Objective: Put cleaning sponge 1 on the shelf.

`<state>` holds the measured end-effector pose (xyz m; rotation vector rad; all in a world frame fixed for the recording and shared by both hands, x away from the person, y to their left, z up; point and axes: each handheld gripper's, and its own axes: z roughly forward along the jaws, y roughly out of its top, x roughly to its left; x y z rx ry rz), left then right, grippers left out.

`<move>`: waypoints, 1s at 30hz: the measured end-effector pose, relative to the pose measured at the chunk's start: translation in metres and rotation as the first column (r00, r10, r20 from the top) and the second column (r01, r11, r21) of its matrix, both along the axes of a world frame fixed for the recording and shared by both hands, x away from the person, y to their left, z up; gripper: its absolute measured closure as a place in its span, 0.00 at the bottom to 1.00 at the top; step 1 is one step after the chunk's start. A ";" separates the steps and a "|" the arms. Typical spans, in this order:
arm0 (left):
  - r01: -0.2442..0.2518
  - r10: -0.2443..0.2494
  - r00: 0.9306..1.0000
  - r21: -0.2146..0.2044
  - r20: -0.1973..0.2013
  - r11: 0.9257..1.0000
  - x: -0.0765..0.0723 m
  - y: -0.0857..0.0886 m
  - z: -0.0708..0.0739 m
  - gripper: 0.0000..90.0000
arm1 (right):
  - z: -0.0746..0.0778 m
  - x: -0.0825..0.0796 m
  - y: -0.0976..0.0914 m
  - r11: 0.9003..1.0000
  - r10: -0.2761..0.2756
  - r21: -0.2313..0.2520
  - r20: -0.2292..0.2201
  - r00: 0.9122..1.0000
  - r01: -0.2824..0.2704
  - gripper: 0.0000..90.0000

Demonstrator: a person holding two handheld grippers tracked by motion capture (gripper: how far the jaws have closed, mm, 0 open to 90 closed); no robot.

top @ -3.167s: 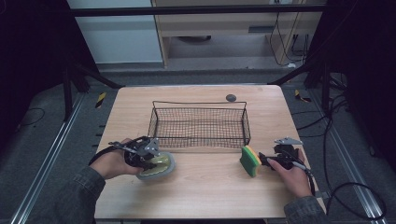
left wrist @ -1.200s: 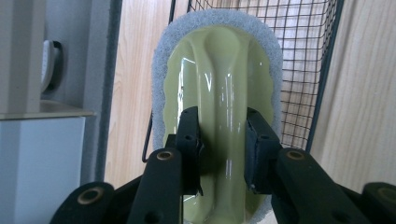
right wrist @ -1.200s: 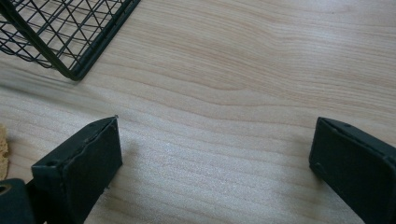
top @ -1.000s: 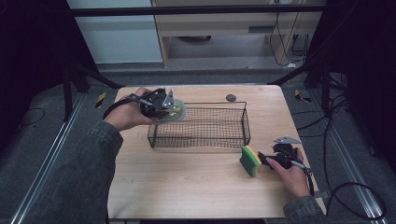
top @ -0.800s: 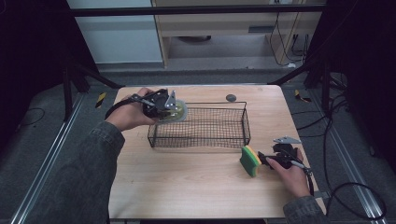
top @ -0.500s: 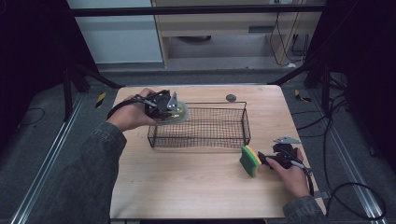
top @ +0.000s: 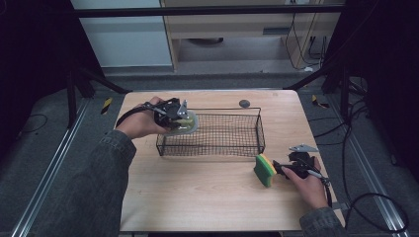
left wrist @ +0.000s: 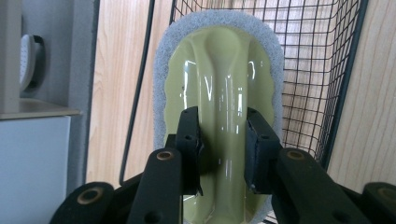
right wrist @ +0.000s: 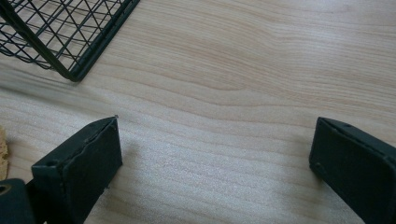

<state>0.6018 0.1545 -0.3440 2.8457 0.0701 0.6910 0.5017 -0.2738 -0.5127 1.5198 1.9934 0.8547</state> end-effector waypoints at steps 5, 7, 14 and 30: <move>0.000 0.000 1.000 0.002 -0.020 1.000 0.000 0.000 -0.008 0.78 | 0.000 0.000 0.000 1.000 -0.001 0.003 -0.001 1.000 0.001 0.03; 0.002 -0.002 1.000 0.003 -0.024 1.000 0.000 0.000 -0.010 0.78 | 0.000 0.000 0.001 1.000 -0.003 0.007 -0.003 1.000 0.003 0.03; 0.001 -0.001 0.999 0.007 -0.040 1.000 0.004 -0.001 -0.016 0.78 | 0.000 0.000 0.000 1.000 -0.001 0.007 -0.002 1.000 0.001 0.03; -0.005 0.006 0.997 0.013 -0.072 1.000 0.010 -0.003 -0.031 0.78 | 0.000 0.000 0.000 1.000 -0.003 0.007 -0.003 1.000 0.003 0.03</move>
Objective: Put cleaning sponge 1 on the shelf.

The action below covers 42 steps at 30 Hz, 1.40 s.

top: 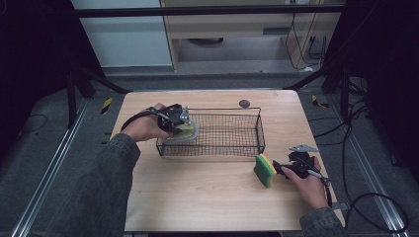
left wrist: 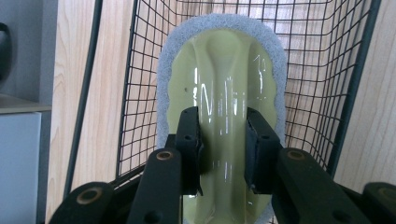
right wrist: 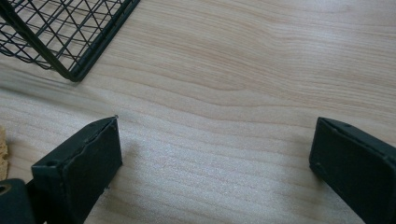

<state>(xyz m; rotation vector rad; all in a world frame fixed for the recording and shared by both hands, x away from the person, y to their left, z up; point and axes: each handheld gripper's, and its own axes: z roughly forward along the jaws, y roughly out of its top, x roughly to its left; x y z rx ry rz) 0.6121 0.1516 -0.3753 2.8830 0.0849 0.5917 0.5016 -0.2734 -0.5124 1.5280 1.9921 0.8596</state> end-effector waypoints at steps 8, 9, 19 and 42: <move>-0.021 0.021 0.999 -0.002 -0.027 1.000 0.003 0.003 -0.011 0.78 | 0.000 0.000 0.000 1.000 0.002 -0.001 0.002 1.000 -0.002 0.03; -0.027 0.026 0.999 -0.006 -0.032 1.000 0.003 0.003 -0.012 0.78 | 0.000 0.000 0.000 1.000 0.001 0.000 0.001 1.000 -0.001 0.03; -0.034 0.034 0.998 0.002 -0.043 0.999 0.005 0.004 -0.019 0.78 | 0.000 0.000 0.000 1.000 0.004 -0.002 0.004 1.000 -0.004 0.03; -0.037 0.038 0.997 0.018 -0.072 0.999 0.007 0.003 -0.033 0.78 | 0.000 0.000 0.000 1.000 0.005 -0.004 0.004 1.000 -0.005 0.03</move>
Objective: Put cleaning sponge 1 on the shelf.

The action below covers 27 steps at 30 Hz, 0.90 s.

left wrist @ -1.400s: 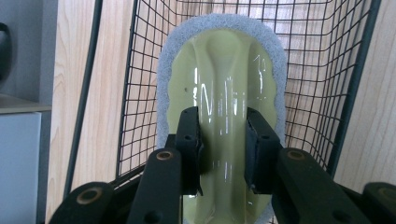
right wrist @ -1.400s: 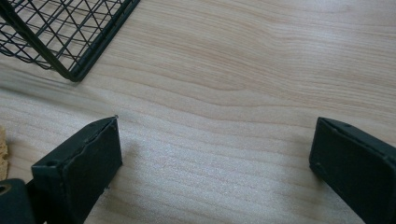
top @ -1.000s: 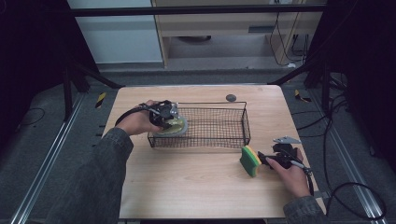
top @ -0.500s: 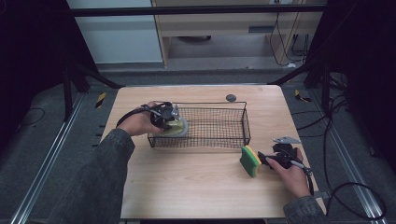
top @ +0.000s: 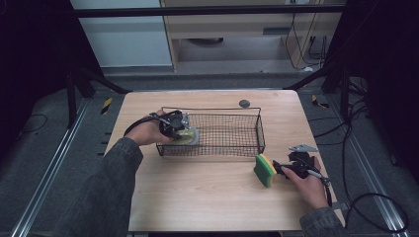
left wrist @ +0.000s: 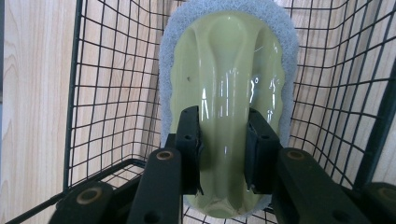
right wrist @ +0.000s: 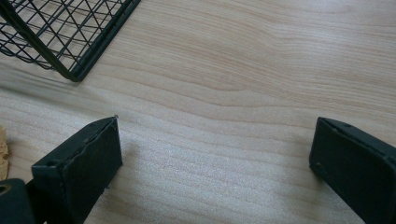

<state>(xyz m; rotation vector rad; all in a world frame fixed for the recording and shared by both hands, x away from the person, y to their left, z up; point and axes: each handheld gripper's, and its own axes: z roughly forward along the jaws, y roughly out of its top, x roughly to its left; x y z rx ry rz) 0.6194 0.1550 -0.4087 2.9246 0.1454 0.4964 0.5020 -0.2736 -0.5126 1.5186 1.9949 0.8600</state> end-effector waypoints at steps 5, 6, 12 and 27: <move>0.002 -0.002 1.000 0.012 -0.011 1.000 0.000 -0.001 -0.004 0.78 | 0.000 0.000 0.000 1.000 0.001 -0.002 0.000 1.000 -0.001 0.03; 0.002 -0.002 1.000 0.012 -0.011 1.000 0.000 -0.001 -0.004 0.78 | 0.000 0.000 0.000 1.000 0.001 -0.002 0.000 1.000 -0.001 0.03; -0.003 0.003 1.000 0.009 -0.020 1.000 0.000 -0.002 -0.008 0.78 | 0.000 0.000 0.000 1.000 0.000 0.001 -0.001 1.000 0.000 0.03; -0.022 0.022 1.000 -0.026 -0.013 0.999 -0.004 0.004 0.000 0.75 | 0.000 0.000 0.000 1.000 0.000 0.002 -0.001 1.000 0.000 0.03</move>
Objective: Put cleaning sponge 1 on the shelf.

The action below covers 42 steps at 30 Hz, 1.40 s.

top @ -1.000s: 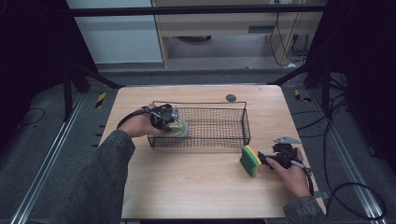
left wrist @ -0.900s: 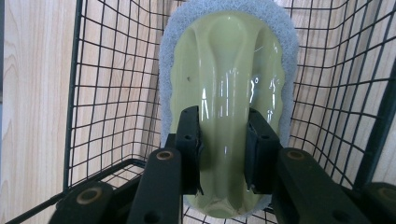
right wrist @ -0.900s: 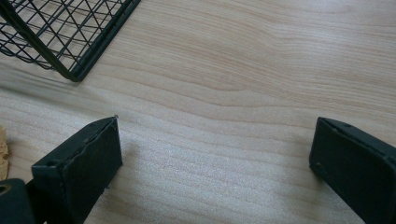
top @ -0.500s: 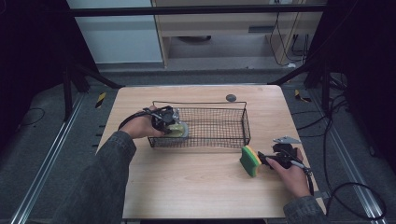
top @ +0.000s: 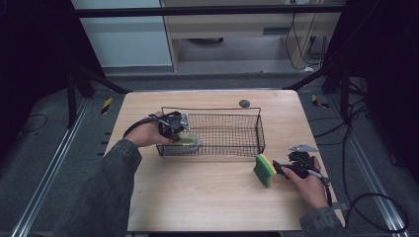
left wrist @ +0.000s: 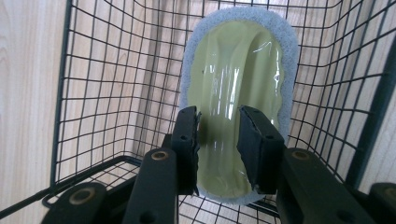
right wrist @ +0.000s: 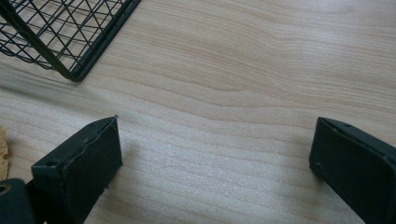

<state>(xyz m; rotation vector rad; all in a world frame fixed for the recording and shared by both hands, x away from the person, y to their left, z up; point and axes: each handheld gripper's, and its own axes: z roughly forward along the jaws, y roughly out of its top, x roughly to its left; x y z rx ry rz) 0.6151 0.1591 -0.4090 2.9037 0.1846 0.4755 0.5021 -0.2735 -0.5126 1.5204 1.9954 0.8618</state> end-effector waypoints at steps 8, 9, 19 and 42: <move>0.003 -0.002 0.999 -0.020 0.032 1.000 -0.004 0.000 0.008 0.72 | 0.000 0.000 0.000 1.000 0.000 0.000 0.000 1.000 0.000 0.03; 0.000 0.001 0.999 -0.021 0.033 1.000 -0.005 -0.001 0.009 0.71 | 0.000 0.000 0.000 1.000 0.001 -0.001 0.000 1.000 -0.001 0.03; -0.010 0.017 0.993 -0.062 0.116 0.998 -0.013 -0.008 0.024 0.56 | 0.000 0.000 0.000 1.000 0.000 -0.001 0.000 1.000 0.000 0.03; -0.344 0.423 0.898 -0.402 0.123 0.849 -0.053 0.073 0.054 0.09 | 0.043 -0.023 -0.001 0.997 0.037 -0.071 -0.060 0.998 -0.041 0.28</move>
